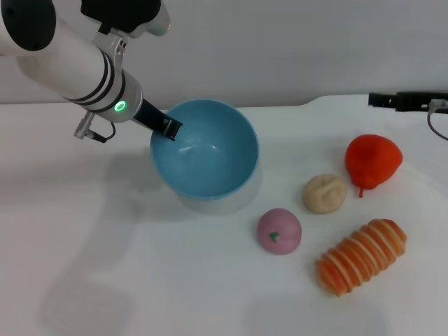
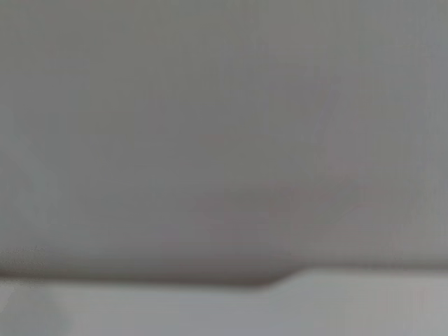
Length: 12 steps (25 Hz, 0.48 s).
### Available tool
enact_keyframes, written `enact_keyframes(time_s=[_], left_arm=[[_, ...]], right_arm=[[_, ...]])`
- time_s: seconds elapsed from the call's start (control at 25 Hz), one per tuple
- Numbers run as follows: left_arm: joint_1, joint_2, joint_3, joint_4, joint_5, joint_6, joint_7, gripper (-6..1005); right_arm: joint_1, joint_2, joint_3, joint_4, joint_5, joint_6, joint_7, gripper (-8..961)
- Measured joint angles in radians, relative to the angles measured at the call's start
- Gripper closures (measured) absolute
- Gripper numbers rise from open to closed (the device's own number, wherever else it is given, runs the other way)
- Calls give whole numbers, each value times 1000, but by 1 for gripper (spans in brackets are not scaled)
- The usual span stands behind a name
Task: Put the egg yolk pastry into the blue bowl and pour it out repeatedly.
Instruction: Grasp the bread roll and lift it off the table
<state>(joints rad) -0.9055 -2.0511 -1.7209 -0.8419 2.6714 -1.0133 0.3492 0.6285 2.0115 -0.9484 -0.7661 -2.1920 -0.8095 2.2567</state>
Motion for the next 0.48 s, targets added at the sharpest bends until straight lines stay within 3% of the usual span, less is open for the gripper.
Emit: enact_keyframes(time_s=[0.2, 0.48], left_arm=[[-4, 0, -1, 13, 4, 18, -1, 1000], [-7, -2, -2, 27, 4, 32, -2, 1000]], right_arm=[[76, -15, 21, -5, -142, -163, 120, 224], [168, 7, 11, 99, -176, -177, 121, 235]])
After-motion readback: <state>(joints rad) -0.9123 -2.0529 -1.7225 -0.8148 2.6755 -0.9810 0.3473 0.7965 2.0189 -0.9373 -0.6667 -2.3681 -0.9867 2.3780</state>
